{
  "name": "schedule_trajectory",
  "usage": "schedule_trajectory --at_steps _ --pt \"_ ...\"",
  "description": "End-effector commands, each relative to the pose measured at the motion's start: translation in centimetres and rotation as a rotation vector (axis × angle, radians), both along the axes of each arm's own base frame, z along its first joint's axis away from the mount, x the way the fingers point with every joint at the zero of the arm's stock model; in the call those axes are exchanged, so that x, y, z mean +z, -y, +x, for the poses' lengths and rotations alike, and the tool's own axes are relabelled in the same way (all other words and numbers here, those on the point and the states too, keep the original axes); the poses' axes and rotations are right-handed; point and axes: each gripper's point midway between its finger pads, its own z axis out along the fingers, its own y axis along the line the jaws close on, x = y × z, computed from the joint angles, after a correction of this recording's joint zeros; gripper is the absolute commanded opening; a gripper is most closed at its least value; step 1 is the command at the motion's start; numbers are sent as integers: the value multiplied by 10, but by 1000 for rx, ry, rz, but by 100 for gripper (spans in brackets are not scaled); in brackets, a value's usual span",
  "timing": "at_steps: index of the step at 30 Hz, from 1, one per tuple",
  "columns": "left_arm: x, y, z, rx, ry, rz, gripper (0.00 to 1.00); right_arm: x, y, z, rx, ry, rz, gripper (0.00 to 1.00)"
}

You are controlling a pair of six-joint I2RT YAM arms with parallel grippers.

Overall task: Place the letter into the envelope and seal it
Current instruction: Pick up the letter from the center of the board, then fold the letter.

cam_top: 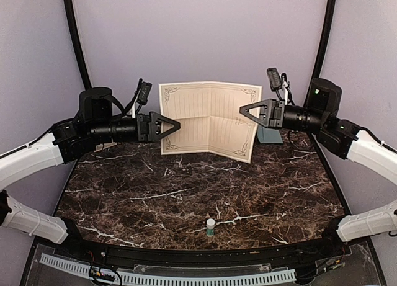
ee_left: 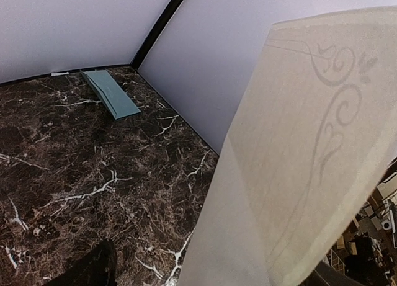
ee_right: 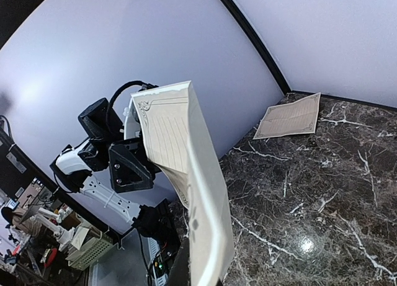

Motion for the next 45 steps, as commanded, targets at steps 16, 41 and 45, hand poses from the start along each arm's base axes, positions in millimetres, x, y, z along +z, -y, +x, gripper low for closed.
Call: schedule_trajectory --at_steps 16,41,45 --pt "25 -7 9 49 103 -15 50 14 -13 9 42 11 18 0" --pt "12 -6 14 76 51 -29 23 6 -11 8 36 -15 11 0" --pt "7 -4 14 71 36 -19 22 6 -11 9 32 -20 11 0"
